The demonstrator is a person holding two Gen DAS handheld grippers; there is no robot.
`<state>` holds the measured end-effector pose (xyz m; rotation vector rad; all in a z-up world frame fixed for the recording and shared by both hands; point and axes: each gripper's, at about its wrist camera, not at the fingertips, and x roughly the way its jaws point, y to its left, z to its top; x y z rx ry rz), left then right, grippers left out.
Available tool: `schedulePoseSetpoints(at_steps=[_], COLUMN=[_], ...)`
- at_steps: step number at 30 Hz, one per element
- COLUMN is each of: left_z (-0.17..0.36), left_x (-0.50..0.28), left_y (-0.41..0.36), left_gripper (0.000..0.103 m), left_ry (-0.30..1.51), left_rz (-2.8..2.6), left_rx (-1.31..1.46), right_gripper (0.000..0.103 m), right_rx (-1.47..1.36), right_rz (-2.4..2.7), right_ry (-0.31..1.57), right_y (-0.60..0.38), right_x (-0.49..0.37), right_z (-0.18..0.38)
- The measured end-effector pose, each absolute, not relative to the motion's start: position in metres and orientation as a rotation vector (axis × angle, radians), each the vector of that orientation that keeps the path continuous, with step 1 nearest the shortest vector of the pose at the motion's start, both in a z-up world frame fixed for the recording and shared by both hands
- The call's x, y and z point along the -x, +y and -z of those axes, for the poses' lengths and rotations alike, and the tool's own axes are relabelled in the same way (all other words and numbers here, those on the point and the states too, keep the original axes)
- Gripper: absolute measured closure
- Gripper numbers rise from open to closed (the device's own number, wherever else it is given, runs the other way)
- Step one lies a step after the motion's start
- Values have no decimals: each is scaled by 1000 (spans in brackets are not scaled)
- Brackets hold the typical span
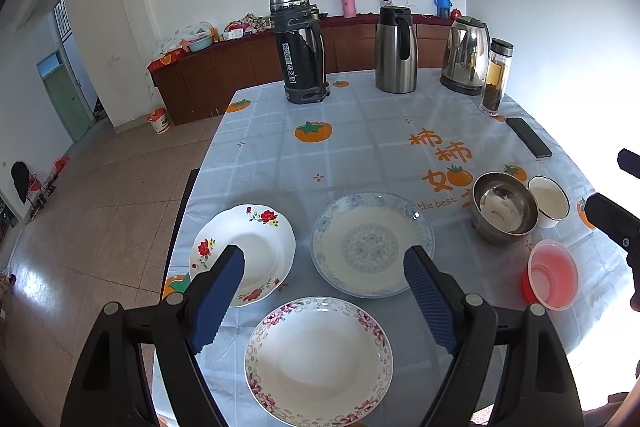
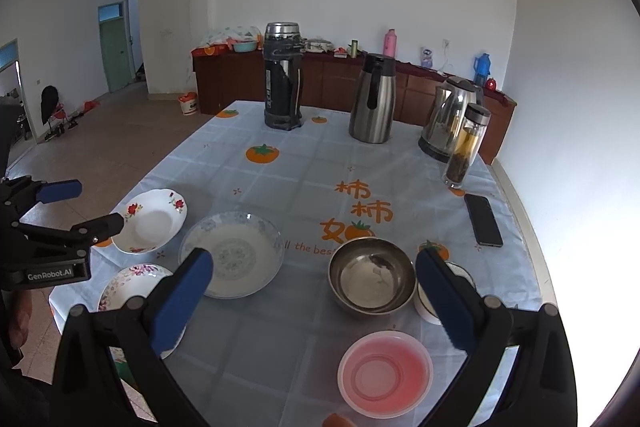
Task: Organize plates and bowls
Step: 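Move both tools toward the pink-rimmed floral plate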
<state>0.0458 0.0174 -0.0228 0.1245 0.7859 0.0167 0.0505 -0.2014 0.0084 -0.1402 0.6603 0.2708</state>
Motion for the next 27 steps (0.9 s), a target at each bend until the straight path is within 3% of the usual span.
schedulePoseSetpoints(at_steps=[27], left_z=[28], left_x=[-53], left_y=[16], left_gripper=[19], left_ry=[806], left_rz=[-13], left_rx=[-128], right_gripper=[0], right_rx=[138], right_rz=[-269], right_ry=[700], right_y=[-205], right_x=[-62], right_z=[-2])
